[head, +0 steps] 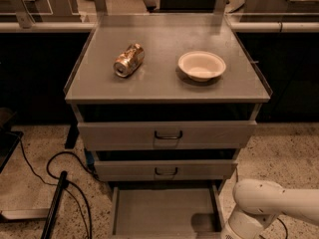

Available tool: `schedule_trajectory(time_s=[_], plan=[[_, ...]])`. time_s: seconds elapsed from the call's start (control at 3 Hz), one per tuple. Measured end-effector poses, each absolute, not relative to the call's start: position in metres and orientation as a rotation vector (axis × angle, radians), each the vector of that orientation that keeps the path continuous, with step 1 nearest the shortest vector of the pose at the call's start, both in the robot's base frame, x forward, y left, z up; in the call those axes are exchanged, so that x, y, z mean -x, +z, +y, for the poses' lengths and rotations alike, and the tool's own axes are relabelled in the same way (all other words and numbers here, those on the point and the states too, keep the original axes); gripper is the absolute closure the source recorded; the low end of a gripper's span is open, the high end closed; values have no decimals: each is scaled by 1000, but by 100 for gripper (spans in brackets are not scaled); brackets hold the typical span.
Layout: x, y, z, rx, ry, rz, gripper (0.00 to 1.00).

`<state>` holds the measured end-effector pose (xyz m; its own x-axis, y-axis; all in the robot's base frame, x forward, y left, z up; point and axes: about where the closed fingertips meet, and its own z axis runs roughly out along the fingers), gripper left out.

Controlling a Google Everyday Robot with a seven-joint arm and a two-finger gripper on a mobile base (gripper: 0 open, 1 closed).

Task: Close bottom drawer

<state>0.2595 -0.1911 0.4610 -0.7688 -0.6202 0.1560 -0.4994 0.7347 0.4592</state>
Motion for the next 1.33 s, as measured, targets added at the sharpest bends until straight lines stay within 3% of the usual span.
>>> schedule_trajectory(time_s=[1.0, 1.33], plan=[[-293, 336, -201, -427, -687, -2674, 100], [-293, 336, -201, -427, -687, -2674, 100]])
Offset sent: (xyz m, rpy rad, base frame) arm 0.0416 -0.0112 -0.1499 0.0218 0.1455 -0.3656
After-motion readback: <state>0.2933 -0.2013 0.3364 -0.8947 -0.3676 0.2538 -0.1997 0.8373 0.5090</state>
